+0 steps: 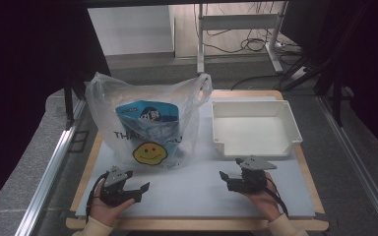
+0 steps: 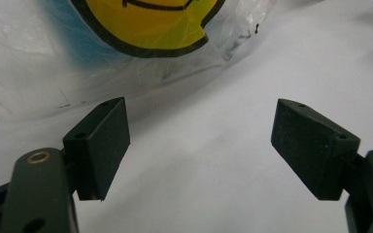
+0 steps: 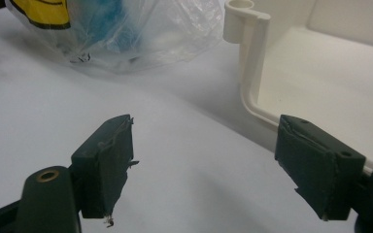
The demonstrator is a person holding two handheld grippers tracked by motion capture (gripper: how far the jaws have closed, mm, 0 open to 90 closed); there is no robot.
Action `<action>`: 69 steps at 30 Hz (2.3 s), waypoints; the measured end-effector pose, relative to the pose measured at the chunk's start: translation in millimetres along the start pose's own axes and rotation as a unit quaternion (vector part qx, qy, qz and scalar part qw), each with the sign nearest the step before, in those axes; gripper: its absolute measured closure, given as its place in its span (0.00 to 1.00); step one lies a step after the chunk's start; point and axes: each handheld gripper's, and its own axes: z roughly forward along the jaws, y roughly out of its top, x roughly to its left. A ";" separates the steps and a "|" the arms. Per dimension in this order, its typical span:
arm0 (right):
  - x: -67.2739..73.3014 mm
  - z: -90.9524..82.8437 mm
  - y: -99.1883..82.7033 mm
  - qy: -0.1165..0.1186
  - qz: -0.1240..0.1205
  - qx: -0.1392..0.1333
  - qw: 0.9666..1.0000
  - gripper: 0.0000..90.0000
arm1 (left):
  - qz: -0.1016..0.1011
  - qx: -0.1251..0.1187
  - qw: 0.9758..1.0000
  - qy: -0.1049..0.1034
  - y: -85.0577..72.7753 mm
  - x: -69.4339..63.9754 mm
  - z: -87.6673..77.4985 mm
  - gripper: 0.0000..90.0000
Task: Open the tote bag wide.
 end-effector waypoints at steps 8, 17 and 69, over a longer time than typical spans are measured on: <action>-2.0 2.7 0.2 0.003 -0.010 0.003 1.000 0.24 | 0.010 0.004 1.000 -0.001 -1.8 -1.0 0.9 0.24; 9.2 4.4 8.1 0.003 -0.034 -0.005 0.999 0.25 | 0.018 -0.007 1.000 0.009 -9.4 -3.0 -12.6 0.24; 8.5 -3.7 10.4 0.000 0.005 -0.020 1.000 0.27 | -0.002 -0.069 0.998 0.007 53.1 22.8 -79.1 0.37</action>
